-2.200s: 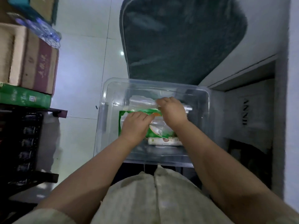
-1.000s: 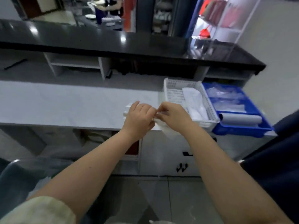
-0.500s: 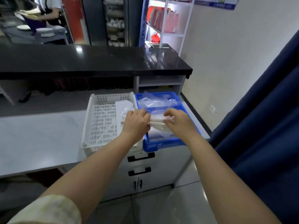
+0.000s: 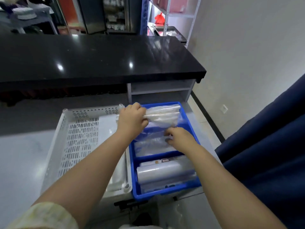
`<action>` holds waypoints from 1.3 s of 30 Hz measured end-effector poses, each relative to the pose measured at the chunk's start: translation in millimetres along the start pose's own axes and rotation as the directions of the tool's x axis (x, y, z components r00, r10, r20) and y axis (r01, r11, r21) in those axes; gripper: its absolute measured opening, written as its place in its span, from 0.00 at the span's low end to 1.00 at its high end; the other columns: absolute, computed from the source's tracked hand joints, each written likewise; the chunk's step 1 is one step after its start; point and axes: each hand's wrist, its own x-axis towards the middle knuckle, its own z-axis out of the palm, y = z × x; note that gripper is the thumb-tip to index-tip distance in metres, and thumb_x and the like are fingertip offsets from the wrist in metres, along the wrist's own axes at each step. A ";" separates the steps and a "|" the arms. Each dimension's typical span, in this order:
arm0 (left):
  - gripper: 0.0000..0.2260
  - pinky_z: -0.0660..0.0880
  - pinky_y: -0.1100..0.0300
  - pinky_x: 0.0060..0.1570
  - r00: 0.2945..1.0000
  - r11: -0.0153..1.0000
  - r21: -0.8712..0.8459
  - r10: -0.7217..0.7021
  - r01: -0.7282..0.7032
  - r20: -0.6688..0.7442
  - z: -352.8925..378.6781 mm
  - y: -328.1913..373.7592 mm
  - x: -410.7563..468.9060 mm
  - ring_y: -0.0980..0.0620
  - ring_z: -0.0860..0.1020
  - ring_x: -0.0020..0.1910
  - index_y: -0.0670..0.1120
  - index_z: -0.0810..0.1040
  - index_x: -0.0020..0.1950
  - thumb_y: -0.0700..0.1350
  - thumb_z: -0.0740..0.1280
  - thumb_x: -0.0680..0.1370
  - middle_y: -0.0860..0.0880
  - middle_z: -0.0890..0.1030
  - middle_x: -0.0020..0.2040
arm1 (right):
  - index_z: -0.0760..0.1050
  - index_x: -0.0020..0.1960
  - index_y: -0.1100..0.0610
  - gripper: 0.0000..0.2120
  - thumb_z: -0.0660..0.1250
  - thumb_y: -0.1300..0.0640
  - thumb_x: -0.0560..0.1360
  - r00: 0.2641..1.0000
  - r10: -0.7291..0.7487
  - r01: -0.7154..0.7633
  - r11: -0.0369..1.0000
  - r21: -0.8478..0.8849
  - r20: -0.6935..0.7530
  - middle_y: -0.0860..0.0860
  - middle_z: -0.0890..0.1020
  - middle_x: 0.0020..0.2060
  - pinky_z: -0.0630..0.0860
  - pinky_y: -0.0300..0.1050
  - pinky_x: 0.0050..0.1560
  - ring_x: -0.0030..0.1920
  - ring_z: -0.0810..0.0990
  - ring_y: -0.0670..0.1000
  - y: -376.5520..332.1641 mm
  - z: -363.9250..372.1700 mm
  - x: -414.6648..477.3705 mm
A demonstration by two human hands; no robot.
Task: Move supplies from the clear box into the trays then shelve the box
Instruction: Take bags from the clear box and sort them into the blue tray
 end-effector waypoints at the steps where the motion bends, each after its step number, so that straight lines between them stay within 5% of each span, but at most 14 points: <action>1: 0.11 0.65 0.54 0.41 1.000 1.000 -0.019 -0.009 0.009 -0.005 3.2 0.7 6.3 0.44 0.75 0.43 0.45 0.81 0.49 0.49 0.69 0.71 0.46 0.78 0.47 | 0.75 0.55 0.47 0.09 0.67 0.51 0.75 0.994 0.067 -0.066 0.998 -0.015 0.085 0.51 0.79 0.52 0.76 0.50 0.51 0.49 0.78 0.53 1.9 2.2 10.1; 4: 0.11 0.64 0.55 0.41 1.000 0.999 -0.035 -0.028 0.028 0.008 8.8 3.9 17.8 0.44 0.75 0.42 0.45 0.82 0.48 0.49 0.70 0.70 0.46 0.78 0.47 | 0.73 0.59 0.47 0.17 0.69 0.50 0.71 0.958 0.150 -0.130 0.987 -0.095 0.246 0.52 0.78 0.51 0.76 0.50 0.49 0.47 0.77 0.54 7.0 15.0 32.0; 8: 0.10 0.58 0.56 0.40 0.998 0.998 -0.033 -0.055 0.055 0.014 11.2 11.9 22.2 0.45 0.75 0.41 0.45 0.82 0.47 0.47 0.70 0.69 0.46 0.78 0.45 | 0.70 0.57 0.42 0.20 0.70 0.52 0.67 0.988 -0.041 0.073 0.974 -0.216 0.149 0.51 0.79 0.49 0.73 0.47 0.39 0.40 0.74 0.51 11.0 32.3 41.1; 10: 0.10 0.61 0.56 0.40 0.996 0.995 -0.050 -0.090 0.090 0.008 12.1 15.2 20.5 0.45 0.75 0.41 0.45 0.83 0.48 0.48 0.69 0.69 0.47 0.78 0.45 | 0.66 0.62 0.41 0.27 0.70 0.52 0.67 0.972 -0.166 0.203 0.947 -0.247 0.163 0.52 0.77 0.58 0.75 0.51 0.47 0.50 0.76 0.55 18.1 36.0 44.5; 13: 0.11 0.65 0.57 0.40 0.986 0.984 -0.071 -0.165 0.163 -0.013 10.4 18.2 15.8 0.46 0.75 0.41 0.46 0.83 0.49 0.48 0.70 0.69 0.47 0.78 0.45 | 0.60 0.70 0.43 0.35 0.71 0.49 0.67 0.936 -0.231 0.304 0.912 -0.277 0.265 0.52 0.68 0.69 0.64 0.59 0.65 0.68 0.65 0.59 27.5 34.9 48.2; 17: 0.11 0.68 0.56 0.39 0.972 0.971 -0.072 -0.230 0.227 -0.050 2.2 21.2 9.8 0.46 0.75 0.39 0.45 0.84 0.48 0.47 0.71 0.68 0.46 0.78 0.42 | 0.62 0.69 0.42 0.32 0.71 0.46 0.68 0.916 -0.252 0.354 0.873 -0.335 0.311 0.51 0.68 0.68 0.58 0.61 0.68 0.69 0.61 0.59 21.6 31.5 51.3; 21: 0.11 0.72 0.52 0.39 0.957 0.956 -0.099 -0.284 0.277 -0.066 -6.5 18.8 2.2 0.45 0.74 0.39 0.44 0.83 0.48 0.46 0.72 0.68 0.46 0.77 0.42 | 0.69 0.66 0.43 0.27 0.72 0.48 0.69 0.931 -0.260 0.325 0.909 -0.260 0.255 0.52 0.71 0.64 0.61 0.56 0.65 0.63 0.64 0.59 24.4 31.7 46.8; 26: 0.10 0.72 0.52 0.37 0.938 0.943 -0.088 -0.328 0.320 -0.113 -12.7 16.9 -7.9 0.45 0.74 0.37 0.44 0.83 0.47 0.46 0.72 0.68 0.45 0.78 0.42 | 0.63 0.65 0.42 0.32 0.74 0.46 0.66 0.941 -0.257 0.296 0.940 -0.169 0.218 0.51 0.70 0.62 0.72 0.54 0.61 0.60 0.71 0.57 25.5 32.3 46.4; 31: 0.11 0.71 0.53 0.36 0.938 0.946 -0.070 -0.324 0.318 -0.121 -14.4 18.0 -9.1 0.46 0.74 0.37 0.43 0.83 0.47 0.47 0.72 0.69 0.45 0.78 0.42 | 0.61 0.66 0.43 0.35 0.74 0.46 0.65 0.940 -0.224 0.270 0.949 -0.161 0.256 0.53 0.71 0.62 0.71 0.56 0.59 0.59 0.71 0.59 27.1 30.9 48.4; 39: 0.09 0.73 0.51 0.38 0.937 0.944 -0.076 -0.328 0.320 -0.118 -12.3 20.0 -11.5 0.47 0.74 0.38 0.43 0.83 0.47 0.46 0.71 0.70 0.46 0.78 0.43 | 0.71 0.62 0.40 0.20 0.68 0.52 0.71 0.915 -0.158 0.222 0.966 -0.136 0.371 0.54 0.73 0.59 0.70 0.55 0.59 0.57 0.69 0.59 27.2 34.2 47.7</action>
